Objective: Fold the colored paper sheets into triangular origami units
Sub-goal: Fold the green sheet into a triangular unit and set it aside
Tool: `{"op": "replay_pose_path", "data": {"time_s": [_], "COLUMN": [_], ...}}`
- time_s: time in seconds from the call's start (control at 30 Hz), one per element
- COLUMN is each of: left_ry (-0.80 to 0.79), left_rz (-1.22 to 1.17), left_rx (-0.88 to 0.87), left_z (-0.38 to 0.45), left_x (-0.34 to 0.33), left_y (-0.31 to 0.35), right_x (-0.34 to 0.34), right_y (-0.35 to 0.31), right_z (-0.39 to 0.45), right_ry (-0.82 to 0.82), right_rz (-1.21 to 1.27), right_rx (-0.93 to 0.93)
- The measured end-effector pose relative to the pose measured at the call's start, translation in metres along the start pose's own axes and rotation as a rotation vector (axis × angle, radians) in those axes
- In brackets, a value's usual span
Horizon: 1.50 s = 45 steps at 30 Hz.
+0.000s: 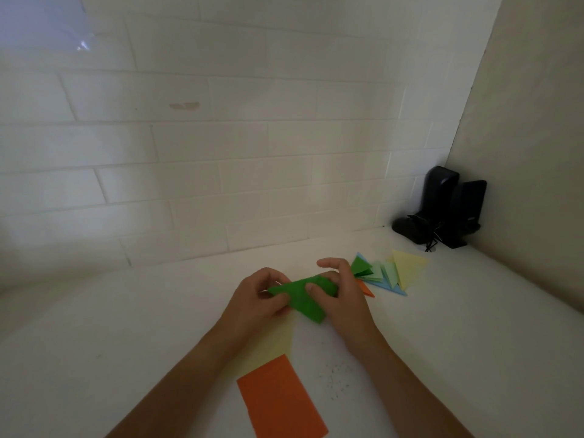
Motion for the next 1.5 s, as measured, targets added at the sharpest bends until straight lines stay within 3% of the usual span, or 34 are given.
{"op": "replay_pose_path", "data": {"time_s": [0.13, 0.27, 0.37, 0.53, 0.67, 0.93, 1.1, 1.5], "left_ry": [0.021, 0.103, 0.064, 0.04, 0.097, 0.171, 0.207, 0.065], "left_rz": [0.11, -0.143, -0.236, -0.01, -0.027, -0.221, -0.245, -0.176], "left_rx": [-0.059, -0.039, 0.01, 0.002, -0.068, 0.008, 0.004, -0.051], "left_z": [0.001, -0.002, -0.004, -0.002, -0.002, -0.004, -0.004, -0.002], "left_x": [0.001, 0.007, 0.002, -0.001, 0.003, 0.005, 0.006, 0.003], "left_y": [0.003, 0.006, 0.006, 0.007, 0.01, 0.005, 0.007, 0.004], "right_x": [-0.004, -0.006, -0.009, -0.008, -0.012, -0.004, -0.005, -0.008], "right_y": [0.004, 0.004, 0.0, 0.001, 0.002, 0.004, -0.001, -0.004], "right_z": [0.001, 0.001, 0.001, 0.003, 0.002, 0.005, 0.004, 0.002], "right_ry": [-0.061, -0.097, -0.138, -0.184, -0.267, -0.076, -0.115, -0.158], "right_rz": [0.029, 0.052, -0.005, -0.13, -0.131, 0.013, 0.022, 0.066], "right_rx": [0.003, -0.002, 0.014, 0.043, 0.07, 0.027, 0.06, 0.042]}}
Point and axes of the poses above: each hand's wrist, its own z-axis towards the middle knuckle, its own x-axis out of the back of the hand, y = z × x, the point moved 3 cm from there along z, towards the middle knuckle, and after that the axes turned 10 degrees about -y, right-handed, at the moved point
